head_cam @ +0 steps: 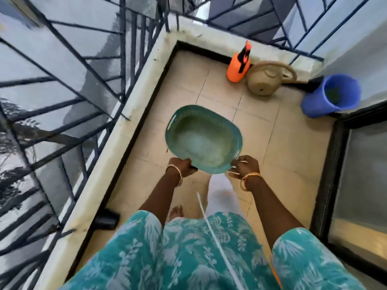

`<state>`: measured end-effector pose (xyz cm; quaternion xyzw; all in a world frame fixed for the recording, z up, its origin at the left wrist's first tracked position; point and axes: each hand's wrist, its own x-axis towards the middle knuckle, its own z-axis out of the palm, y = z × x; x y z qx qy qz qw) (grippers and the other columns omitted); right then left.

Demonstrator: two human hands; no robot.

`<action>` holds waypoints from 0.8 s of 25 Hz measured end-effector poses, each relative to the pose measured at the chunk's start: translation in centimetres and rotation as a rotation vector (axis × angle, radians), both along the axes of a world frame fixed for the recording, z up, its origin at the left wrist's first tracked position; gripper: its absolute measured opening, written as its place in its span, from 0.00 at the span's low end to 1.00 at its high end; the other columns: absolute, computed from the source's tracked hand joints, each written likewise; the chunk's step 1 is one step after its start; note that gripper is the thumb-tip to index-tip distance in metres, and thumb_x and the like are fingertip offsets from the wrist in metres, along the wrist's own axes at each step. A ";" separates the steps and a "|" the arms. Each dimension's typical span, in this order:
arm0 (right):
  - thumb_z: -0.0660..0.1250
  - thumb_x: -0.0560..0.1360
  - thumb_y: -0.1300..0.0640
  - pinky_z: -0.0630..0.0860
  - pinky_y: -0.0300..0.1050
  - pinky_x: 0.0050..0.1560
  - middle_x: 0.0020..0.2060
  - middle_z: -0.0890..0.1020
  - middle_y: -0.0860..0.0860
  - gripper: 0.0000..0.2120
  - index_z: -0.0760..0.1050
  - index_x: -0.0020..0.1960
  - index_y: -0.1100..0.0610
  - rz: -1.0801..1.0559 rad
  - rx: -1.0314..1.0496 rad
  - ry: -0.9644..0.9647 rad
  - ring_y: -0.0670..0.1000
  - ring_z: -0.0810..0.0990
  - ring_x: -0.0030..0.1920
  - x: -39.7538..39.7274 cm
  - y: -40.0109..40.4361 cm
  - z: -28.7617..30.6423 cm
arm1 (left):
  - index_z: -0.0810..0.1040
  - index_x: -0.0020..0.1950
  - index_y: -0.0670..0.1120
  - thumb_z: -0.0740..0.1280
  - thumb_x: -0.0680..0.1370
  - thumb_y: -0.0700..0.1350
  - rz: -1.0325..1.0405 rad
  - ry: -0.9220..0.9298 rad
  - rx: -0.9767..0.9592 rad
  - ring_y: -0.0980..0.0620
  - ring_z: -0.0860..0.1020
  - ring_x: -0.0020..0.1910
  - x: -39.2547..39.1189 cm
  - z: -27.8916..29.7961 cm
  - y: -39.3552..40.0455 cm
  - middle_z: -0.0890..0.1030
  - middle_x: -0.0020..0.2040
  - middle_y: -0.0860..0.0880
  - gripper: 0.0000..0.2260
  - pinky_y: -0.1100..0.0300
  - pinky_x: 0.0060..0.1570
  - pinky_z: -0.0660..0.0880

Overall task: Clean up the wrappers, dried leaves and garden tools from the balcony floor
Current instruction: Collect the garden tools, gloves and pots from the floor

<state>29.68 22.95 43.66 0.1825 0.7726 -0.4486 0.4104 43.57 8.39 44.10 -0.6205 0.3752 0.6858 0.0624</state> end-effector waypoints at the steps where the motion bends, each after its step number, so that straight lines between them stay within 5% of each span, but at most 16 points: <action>1: 0.66 0.72 0.69 0.77 0.44 0.26 0.34 0.77 0.61 0.11 0.68 0.39 0.56 -0.028 -0.007 0.010 0.56 0.76 0.30 -2.4 -1.4 -0.2 | 0.75 0.54 0.34 0.63 0.78 0.34 0.009 0.005 0.001 0.42 0.82 0.53 -2.7 -0.1 -1.4 0.78 0.60 0.36 0.06 0.56 0.44 0.81; 3: 0.66 0.73 0.67 0.76 0.45 0.26 0.38 0.78 0.63 0.09 0.69 0.44 0.56 -0.049 -0.013 0.023 0.56 0.76 0.29 -7.5 -4.0 -0.3 | 0.74 0.54 0.30 0.60 0.78 0.32 0.051 0.014 0.034 0.43 0.84 0.46 -7.7 0.1 -3.6 0.79 0.57 0.36 0.08 0.57 0.42 0.80; 6: 0.65 0.74 0.66 0.76 0.44 0.24 0.43 0.77 0.63 0.10 0.70 0.54 0.60 0.036 0.014 0.019 0.55 0.77 0.29 -16.8 -7.9 0.8 | 0.72 0.45 0.29 0.57 0.79 0.31 0.117 0.016 0.116 0.47 0.82 0.28 -15.4 1.1 -6.2 0.80 0.39 0.31 0.08 0.63 0.28 0.78; 10: 0.64 0.73 0.71 0.78 0.45 0.24 0.45 0.77 0.62 0.14 0.70 0.58 0.63 0.174 0.037 -0.029 0.55 0.77 0.30 -27.3 -13.6 1.9 | 0.73 0.41 0.35 0.58 0.80 0.35 0.049 -0.004 0.120 0.54 0.78 0.20 -23.9 1.9 -11.3 0.80 0.25 0.42 0.09 0.65 0.19 0.73; 16: 0.62 0.71 0.73 0.79 0.49 0.28 0.46 0.77 0.62 0.06 0.71 0.43 0.63 0.293 0.082 0.006 0.58 0.78 0.30 -37.7 -24.4 -1.8 | 0.73 0.38 0.39 0.60 0.80 0.40 0.133 -0.038 0.041 0.57 0.76 0.18 -34.0 -1.2 -20.6 0.78 0.32 0.44 0.11 0.68 0.19 0.72; 20: 0.63 0.70 0.73 0.77 0.44 0.21 0.45 0.77 0.61 0.13 0.71 0.55 0.68 0.301 0.158 -0.036 0.57 0.77 0.29 -42.8 -31.8 -5.5 | 0.72 0.35 0.42 0.60 0.79 0.39 0.267 -0.059 0.112 0.55 0.71 0.18 -39.4 -5.4 -26.9 0.75 0.31 0.45 0.13 0.68 0.20 0.67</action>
